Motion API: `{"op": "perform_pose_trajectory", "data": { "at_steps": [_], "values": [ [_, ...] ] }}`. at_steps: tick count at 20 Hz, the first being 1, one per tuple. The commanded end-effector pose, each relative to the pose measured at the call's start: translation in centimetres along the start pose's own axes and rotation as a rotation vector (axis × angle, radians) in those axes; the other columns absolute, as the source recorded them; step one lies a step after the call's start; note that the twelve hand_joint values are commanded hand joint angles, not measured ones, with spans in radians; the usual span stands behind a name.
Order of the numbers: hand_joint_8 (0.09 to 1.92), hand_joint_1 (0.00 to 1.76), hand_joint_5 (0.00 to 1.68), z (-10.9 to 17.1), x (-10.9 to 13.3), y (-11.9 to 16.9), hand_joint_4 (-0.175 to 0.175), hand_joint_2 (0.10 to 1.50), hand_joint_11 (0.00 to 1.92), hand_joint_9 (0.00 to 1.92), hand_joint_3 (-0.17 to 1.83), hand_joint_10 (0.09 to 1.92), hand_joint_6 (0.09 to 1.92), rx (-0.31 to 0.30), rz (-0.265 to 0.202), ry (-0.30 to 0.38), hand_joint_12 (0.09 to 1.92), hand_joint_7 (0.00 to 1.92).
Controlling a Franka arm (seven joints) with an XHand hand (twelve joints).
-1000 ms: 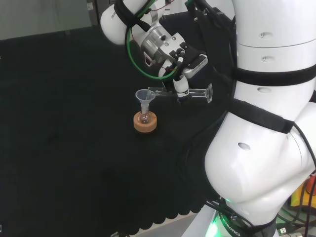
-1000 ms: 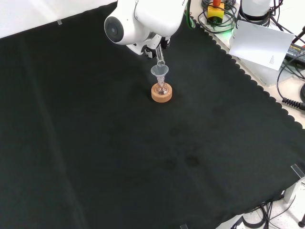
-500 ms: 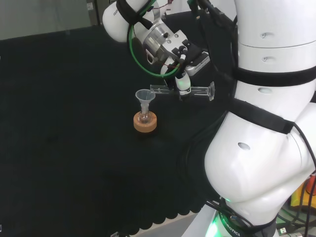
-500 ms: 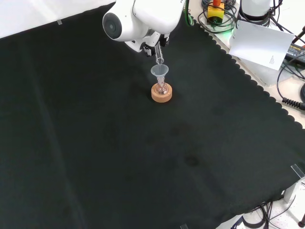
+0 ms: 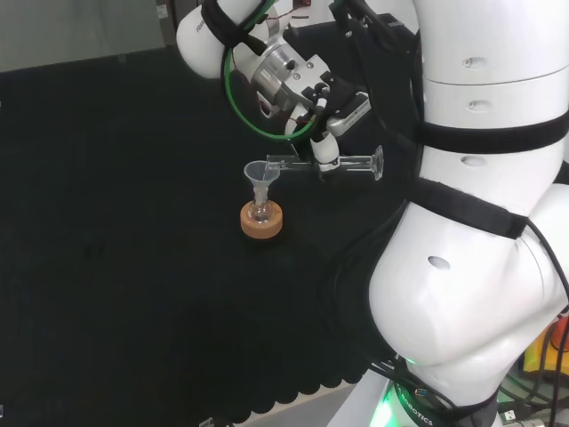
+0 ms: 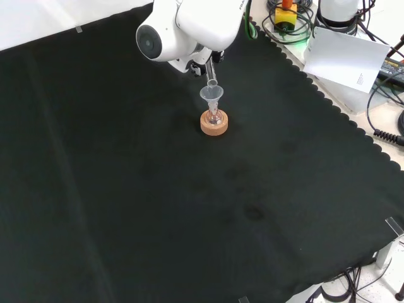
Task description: Pour the water from the graduated cylinder into the round-bottom flask.
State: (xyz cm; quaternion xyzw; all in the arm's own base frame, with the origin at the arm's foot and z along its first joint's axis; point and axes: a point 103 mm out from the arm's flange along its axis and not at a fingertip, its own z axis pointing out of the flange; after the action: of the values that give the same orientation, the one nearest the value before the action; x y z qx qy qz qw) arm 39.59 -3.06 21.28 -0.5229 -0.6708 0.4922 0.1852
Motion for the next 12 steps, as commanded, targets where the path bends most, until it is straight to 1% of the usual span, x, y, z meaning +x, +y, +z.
{"op": "perform_pose_trajectory", "data": {
  "at_steps": [1,6,12],
  "values": [
    [1.06,1.39,0.99,-0.64,1.13,-0.26,-0.175,1.08,1.08,1.17,0.0,0.8,0.96,0.007,0.013,-0.013,0.86,0.9],
    [1.06,1.39,0.99,-0.9,1.03,-0.38,-0.175,1.08,1.08,1.17,0.0,0.8,0.96,0.008,0.008,-0.009,0.86,0.9],
    [1.06,1.39,0.99,-1.0,0.67,-0.61,-0.175,1.08,1.08,1.16,0.0,0.81,0.97,0.025,0.032,-0.038,0.86,0.9]
  ]
}}
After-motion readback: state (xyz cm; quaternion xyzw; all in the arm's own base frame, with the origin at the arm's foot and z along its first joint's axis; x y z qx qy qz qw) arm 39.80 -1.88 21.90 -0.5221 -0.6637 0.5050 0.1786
